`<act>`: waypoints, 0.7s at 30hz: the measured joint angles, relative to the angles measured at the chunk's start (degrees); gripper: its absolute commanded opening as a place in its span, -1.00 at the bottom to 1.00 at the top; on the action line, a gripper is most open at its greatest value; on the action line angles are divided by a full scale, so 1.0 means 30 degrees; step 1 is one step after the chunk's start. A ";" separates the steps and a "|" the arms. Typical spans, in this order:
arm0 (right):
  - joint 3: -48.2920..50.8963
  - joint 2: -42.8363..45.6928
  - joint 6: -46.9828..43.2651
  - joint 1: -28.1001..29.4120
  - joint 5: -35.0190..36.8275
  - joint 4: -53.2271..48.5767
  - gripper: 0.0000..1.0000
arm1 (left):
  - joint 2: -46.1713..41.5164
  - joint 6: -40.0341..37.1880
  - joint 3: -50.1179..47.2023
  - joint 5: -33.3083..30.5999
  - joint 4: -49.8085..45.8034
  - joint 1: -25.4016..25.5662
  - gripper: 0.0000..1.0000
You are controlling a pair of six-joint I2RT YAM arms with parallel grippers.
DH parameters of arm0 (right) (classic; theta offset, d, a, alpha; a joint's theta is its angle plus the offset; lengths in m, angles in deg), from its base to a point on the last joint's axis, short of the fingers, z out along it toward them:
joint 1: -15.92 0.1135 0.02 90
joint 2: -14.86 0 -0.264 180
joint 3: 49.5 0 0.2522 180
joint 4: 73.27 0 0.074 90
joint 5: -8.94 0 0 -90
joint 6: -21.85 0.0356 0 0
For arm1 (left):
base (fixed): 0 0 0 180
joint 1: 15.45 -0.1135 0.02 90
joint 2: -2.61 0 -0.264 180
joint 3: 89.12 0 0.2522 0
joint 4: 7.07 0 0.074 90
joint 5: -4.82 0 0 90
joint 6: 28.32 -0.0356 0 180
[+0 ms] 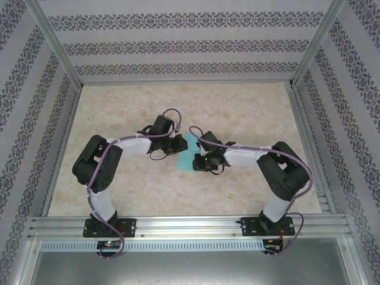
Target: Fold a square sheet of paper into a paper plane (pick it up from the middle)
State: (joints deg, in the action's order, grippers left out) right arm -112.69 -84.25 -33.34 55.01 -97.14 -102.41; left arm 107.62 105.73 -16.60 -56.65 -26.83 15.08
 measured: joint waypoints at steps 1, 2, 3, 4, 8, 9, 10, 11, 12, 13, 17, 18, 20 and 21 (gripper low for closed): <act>0.0015 0.0000 0.0000 -0.0051 -0.0066 0.0015 -0.81 | 0.0080 0.0000 0.0000 0.0058 0.0000 0.0080 -0.73; 0.0022 0.0000 -0.0007 -0.0080 -0.0153 0.0022 -0.80 | 0.0219 0.0000 0.0000 0.0109 0.0080 0.0138 -0.74; 0.0029 0.0000 0.0000 -0.0080 -0.0168 0.0029 -0.81 | 0.0357 0.0007 0.0000 0.0146 0.0102 0.0138 -0.74; 0.0029 0.0015 0.0000 -0.0080 -0.0168 0.0036 -0.81 | 0.0525 0.0015 0.0000 0.0182 0.0102 0.0175 -0.74; 0.0109 0.0095 -0.0007 -0.0087 -0.0175 0.0073 -0.81 | 0.1166 0.0007 0.0000 -0.0044 0.0066 0.0226 -0.75; 0.0124 0.0124 -0.0015 -0.0087 -0.0175 0.0066 -0.80 | 0.1275 -0.0007 0.0000 -0.0182 0.0044 0.0226 -0.75; 0.0146 0.0138 -0.0036 -0.0087 -0.0175 0.0073 -0.80 | 0.1384 -0.0022 0.0015 -0.0342 -0.0015 0.0226 -0.75; 0.0153 0.0168 -0.0073 -0.0087 -0.0175 0.0066 -0.80 | 0.1457 -0.0036 0.0044 -0.0546 -0.0117 0.0226 -0.75; 0.0153 0.0197 -0.0080 -0.0087 -0.0175 0.0051 -0.81 | 0.1508 -0.0044 0.0080 -0.0663 -0.0189 0.0226 -0.75; 0.0153 0.0197 -0.0117 -0.0087 -0.0168 0.0044 -0.81 | 0.1515 -0.0066 0.0175 -0.0765 -0.0335 0.0226 -0.76; 0.0153 0.0328 -0.0219 -0.0211 -0.0189 -0.0131 -0.80 | 0.1523 -0.0182 0.0393 -0.1290 -0.0729 0.0342 -0.77; 0.0153 0.0386 -0.0255 -0.0211 -0.0182 -0.0248 -0.80 | 0.1530 -0.0189 0.0430 -0.1341 -0.0801 0.0357 -0.77; 0.0153 0.0583 -0.0328 -0.0291 -0.0168 -0.0707 -0.80 | 0.1559 -0.0204 0.0437 -0.1392 -0.0823 0.0372 -0.77; 0.0153 0.0685 -0.0350 -0.0306 -0.0168 -0.0911 -0.80 | 0.1559 -0.0211 0.0437 -0.1399 -0.0823 0.0372 -0.77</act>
State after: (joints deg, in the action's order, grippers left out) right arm -112.23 -82.20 -34.39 54.09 -97.64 -105.14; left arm 112.30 105.10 -15.29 -60.84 -29.30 16.19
